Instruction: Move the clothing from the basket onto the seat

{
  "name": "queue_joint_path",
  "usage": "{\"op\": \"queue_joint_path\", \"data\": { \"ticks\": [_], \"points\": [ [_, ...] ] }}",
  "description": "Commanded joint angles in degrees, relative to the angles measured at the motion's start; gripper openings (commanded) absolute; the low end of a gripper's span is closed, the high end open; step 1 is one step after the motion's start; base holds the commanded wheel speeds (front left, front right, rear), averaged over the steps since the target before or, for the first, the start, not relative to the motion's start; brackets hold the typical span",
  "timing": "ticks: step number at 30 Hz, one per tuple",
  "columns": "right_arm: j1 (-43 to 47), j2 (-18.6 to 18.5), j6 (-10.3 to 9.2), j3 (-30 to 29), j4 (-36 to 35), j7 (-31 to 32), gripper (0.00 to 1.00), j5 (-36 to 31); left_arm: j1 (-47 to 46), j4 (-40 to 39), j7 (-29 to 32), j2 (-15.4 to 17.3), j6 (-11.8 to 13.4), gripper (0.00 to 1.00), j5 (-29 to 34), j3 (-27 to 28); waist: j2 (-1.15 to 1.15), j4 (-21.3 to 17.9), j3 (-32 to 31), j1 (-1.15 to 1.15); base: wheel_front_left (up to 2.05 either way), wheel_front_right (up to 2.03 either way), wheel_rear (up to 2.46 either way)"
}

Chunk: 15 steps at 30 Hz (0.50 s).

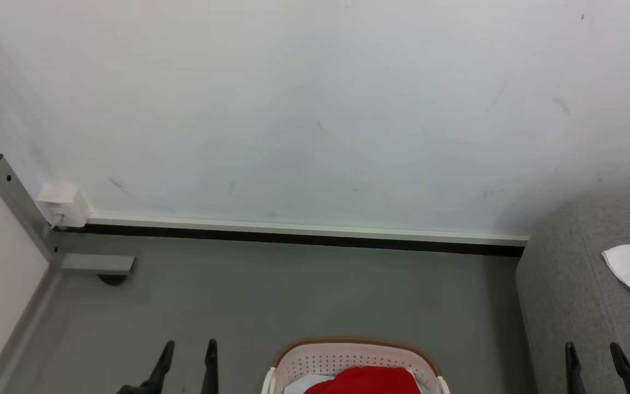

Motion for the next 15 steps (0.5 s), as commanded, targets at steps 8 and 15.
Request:
{"op": "queue_joint_path", "data": {
  "ticks": [8, 15],
  "points": [
    [-1.9, -0.1, -0.14, 1.0, -1.2, 0.1, 1.0, -0.5, -0.7, 1.8, 0.0, -1.5, -2.8, 1.0, 2.8, 0.3, 0.0, -2.3, 1.6, 0.0, 0.0, 0.0, 0.0],
    [-5.9, -0.1, -0.14, 2.4, -4.3, 0.0, 1.0, -1.3, -7.9, 11.1, 0.2, -2.0, -5.1, 1.0, 4.4, -5.8, 0.0, -6.6, 7.9, 0.0, 0.0, 0.0, 0.0]
  ]
}}
